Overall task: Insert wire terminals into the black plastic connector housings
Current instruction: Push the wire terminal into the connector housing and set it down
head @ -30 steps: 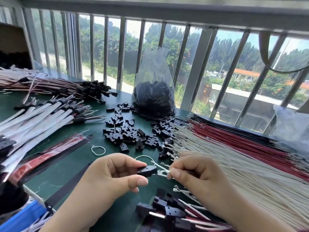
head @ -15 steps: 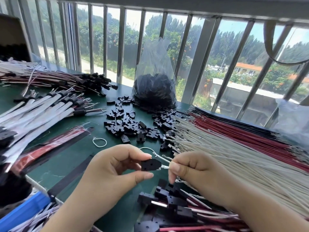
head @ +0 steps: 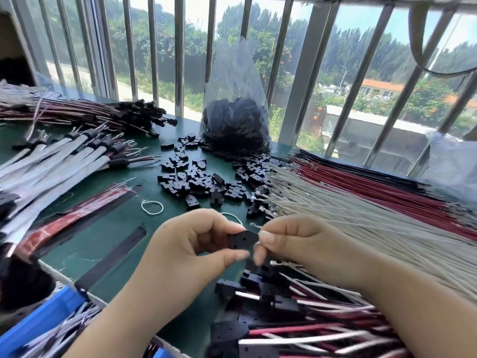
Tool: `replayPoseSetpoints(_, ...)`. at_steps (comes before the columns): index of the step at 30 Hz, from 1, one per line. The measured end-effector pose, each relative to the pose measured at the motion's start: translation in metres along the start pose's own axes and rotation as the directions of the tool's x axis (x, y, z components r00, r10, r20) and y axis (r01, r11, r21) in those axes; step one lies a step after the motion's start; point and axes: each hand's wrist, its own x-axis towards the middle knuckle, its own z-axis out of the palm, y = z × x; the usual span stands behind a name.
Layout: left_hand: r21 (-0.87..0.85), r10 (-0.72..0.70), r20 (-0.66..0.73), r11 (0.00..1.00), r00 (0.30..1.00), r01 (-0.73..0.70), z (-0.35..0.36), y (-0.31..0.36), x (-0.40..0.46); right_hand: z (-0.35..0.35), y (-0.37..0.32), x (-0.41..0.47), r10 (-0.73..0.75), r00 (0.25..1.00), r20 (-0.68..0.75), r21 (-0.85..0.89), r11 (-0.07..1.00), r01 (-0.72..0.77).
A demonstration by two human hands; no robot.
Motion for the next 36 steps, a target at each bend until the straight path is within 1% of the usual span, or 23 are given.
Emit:
replayPoseSetpoints(2,-0.019,-0.069,0.005,0.997,0.998,0.069,-0.002,0.001,0.002,0.004,0.001,0.0,-0.039,0.997,-0.061,-0.091,0.995,0.034)
replayPoseSetpoints(6,-0.034,-0.186,0.069,0.981,0.98,0.189,-0.009,-0.002,0.003,0.007,0.003,0.002,-0.113,0.946,-0.303,-0.174,0.983,0.062)
replayPoseSetpoints(8,-0.053,-0.22,0.088,0.973,0.972,0.225,-0.009,-0.003,0.003,0.01,0.003,0.001,-0.135,0.931,-0.34,-0.224,0.973,0.06)
replayPoseSetpoints(13,0.005,-0.267,0.041,0.964,0.963,0.267,-0.004,-0.008,0.009,0.015,0.003,0.0,-0.195,0.918,-0.345,-0.353,0.933,0.066)
replayPoseSetpoints(16,-0.028,-0.256,0.002,0.966,0.967,0.256,-0.001,-0.006,0.009,0.016,0.005,0.0,-0.21,0.914,-0.347,-0.372,0.925,0.071)
replayPoseSetpoints(20,-0.064,-0.228,-0.01,0.972,0.974,0.226,0.003,-0.002,0.009,0.017,0.007,0.0,-0.212,0.91,-0.357,-0.335,0.938,0.087)
replayPoseSetpoints(25,-0.159,-0.24,-0.01,0.959,0.971,0.235,0.005,0.001,0.011,0.017,0.005,-0.002,-0.233,0.898,-0.372,-0.245,0.958,0.147)
replayPoseSetpoints(27,-0.161,-0.249,0.017,0.955,0.968,0.249,0.005,0.002,0.012,0.017,0.004,-0.003,-0.249,0.892,-0.377,-0.237,0.957,0.167)
replayPoseSetpoints(29,-0.127,-0.25,0.041,0.959,0.967,0.253,0.004,0.002,0.01,0.015,0.003,-0.004,-0.241,0.899,-0.364,-0.265,0.953,0.148)
replayPoseSetpoints(32,-0.092,-0.254,0.038,0.962,0.967,0.256,0.001,-0.003,0.009,0.009,0.002,-0.003,-0.214,0.921,-0.326,-0.295,0.948,0.116)
replayPoseSetpoints(36,-0.142,-0.325,0.061,0.933,0.944,0.33,0.0,-0.008,0.009,0.003,-0.004,-0.006,-0.163,0.961,-0.221,-0.325,0.942,0.085)
